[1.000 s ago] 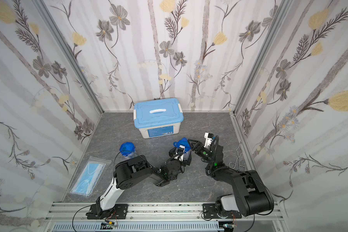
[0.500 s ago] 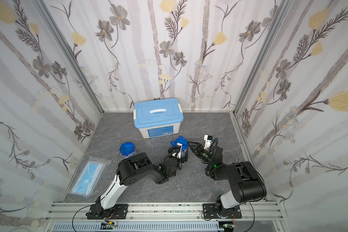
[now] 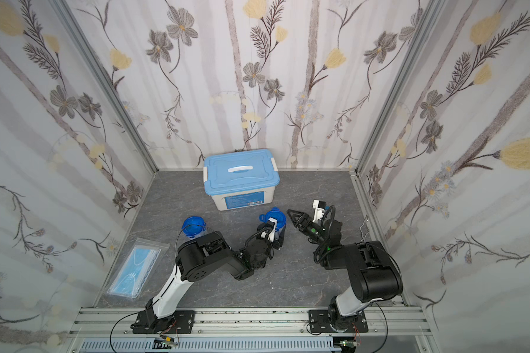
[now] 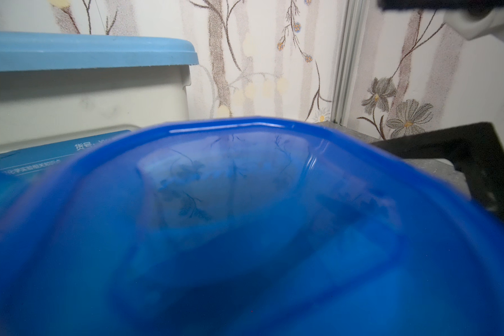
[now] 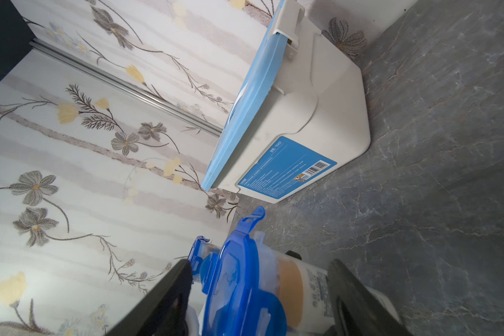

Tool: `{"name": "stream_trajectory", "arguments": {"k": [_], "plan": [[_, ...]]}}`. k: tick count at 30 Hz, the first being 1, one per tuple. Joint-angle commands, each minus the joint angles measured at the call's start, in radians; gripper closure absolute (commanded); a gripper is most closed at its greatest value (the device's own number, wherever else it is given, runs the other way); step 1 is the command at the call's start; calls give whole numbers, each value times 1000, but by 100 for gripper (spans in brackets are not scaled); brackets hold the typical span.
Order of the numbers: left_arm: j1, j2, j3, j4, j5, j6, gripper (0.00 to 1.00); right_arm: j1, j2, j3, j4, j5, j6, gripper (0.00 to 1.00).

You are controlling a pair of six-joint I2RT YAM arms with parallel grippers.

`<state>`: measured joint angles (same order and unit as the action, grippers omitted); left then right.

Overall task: Take out toiletry kits
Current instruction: Pick up the container from the center of the board.

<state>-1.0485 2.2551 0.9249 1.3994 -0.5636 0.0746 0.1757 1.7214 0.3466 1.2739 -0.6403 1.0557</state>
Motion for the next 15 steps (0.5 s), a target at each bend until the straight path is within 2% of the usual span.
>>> {"name": "stream_trajectory", "arguments": {"k": [1,4,6,12,15], "plan": [[9,-28,-32,13,46,-5,31,-4,-3,-17,19,-52,-18,25],[20,-65,-61,12,76,-10,31,-5,7,-85,105,-89,31,25],[32,-96,-82,12,137,-32,32,-5,22,-120,190,-118,84,25],[70,-173,-140,12,298,-123,36,-4,58,-111,444,-205,264,27],[71,-193,-151,12,318,-117,37,2,31,-113,452,-212,292,27]]}}
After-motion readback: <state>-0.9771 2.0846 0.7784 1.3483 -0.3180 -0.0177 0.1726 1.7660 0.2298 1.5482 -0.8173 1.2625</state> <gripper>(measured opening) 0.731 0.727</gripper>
